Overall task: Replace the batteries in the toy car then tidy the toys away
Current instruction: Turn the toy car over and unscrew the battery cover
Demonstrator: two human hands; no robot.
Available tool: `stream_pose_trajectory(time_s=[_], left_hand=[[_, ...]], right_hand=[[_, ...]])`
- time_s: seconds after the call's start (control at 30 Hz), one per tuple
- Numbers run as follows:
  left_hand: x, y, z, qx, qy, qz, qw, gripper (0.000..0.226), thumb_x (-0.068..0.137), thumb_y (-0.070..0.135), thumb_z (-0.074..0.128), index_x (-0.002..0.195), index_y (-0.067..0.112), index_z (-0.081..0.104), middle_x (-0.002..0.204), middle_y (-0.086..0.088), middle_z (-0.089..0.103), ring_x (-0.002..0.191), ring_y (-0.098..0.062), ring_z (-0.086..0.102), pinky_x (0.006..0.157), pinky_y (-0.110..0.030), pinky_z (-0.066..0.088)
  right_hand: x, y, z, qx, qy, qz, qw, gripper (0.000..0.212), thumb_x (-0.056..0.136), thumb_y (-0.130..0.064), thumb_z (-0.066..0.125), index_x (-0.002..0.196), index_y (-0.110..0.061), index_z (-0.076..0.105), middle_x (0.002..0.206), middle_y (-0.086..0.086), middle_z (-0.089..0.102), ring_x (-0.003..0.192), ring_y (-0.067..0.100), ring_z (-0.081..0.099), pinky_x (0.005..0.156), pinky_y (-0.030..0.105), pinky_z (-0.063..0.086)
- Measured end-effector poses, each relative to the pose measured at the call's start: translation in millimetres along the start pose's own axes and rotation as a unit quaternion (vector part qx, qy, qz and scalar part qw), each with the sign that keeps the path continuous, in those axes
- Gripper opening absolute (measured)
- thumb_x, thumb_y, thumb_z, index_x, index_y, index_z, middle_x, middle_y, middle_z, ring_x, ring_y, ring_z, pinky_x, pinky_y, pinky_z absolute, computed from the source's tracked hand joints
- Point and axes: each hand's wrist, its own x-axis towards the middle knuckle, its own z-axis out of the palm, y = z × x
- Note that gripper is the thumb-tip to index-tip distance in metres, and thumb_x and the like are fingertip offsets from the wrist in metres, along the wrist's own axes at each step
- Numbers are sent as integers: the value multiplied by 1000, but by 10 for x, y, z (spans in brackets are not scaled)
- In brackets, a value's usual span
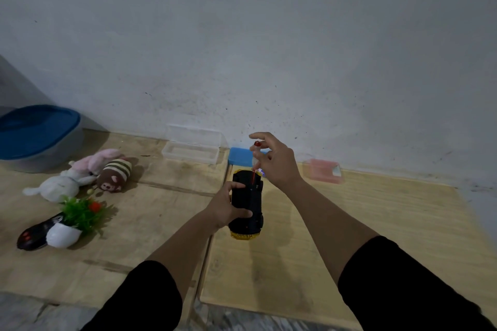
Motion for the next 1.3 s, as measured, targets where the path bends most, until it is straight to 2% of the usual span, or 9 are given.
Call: stream_pose_trajectory(time_s=[0.2,0.33,0.43,0.67,0.83,0.97,1.13,1.23,1.3], left_hand=[[4,10,14,-2,16,3,1000,67,72,-4,76,125,17,42,115,-7,56,100,-23,58,66,-27,54],[22,-31,12,1,18,-4,1000,65,72,-2,77,122,21,42,117,-8,56,96,-21,59,62,-27,54],[47,-23,19,-1,16,-2,1000,64,73,-1,77,122,21,42,118,-8,56,94,-20,59,60,-25,53],[97,20,13,7,14,-13,1000,68,72,-3,76,125,19,40,115,-7,57,100,-22,58,69,-29,54],[137,54,12,7,19,-13,1000,66,72,-4,76,123,20,41,118,-9,58,101,-24,59,68,-29,54],[167,88,16,7,12,-12,1000,66,73,-5,74,125,17,39,115,-7,57,100,-22,58,67,-27,53],[199,34,32,14,12,-20,1000,67,73,-4,75,124,19,39,120,-11,58,102,-23,58,68,-26,53],[233,24,46,23,19,-18,999,66,72,-4,76,121,21,40,121,-12,58,105,-24,58,75,-28,52],[257,21,50,22,18,-19,999,66,71,-4,76,120,21,40,122,-12,58,107,-25,58,77,-29,52]], right_hand=[[-9,67,1,-26,14,-16,999,24,82,-18,69,105,-22,65,97,-3,59,75,10,59,69,21,47],[9,98,0,-25,1,-9,1000,26,89,-11,59,111,-24,63,98,0,63,63,7,60,66,20,50],[3,117,-7,-9,-9,-2,1000,23,96,-18,50,116,-26,58,104,-1,66,62,17,67,65,26,57],[96,145,11,-18,45,-3,999,20,82,-15,68,100,-23,68,88,-3,55,75,22,64,76,41,56],[132,145,-39,-38,18,-1,999,21,94,-16,50,115,-20,53,103,0,67,65,17,66,69,30,56],[145,168,-28,-54,22,-24,998,23,85,-24,66,107,-21,60,102,0,61,65,12,59,61,15,45],[181,214,-35,-62,24,-13,998,25,90,-12,57,112,-23,60,94,-2,64,82,12,60,77,25,48],[164,227,-29,-42,13,-23,999,22,97,-19,45,117,-20,54,102,-1,68,85,11,63,73,20,51],[166,229,-30,-27,10,-30,999,21,93,-20,55,114,-21,56,103,-4,66,84,11,64,73,21,53]])
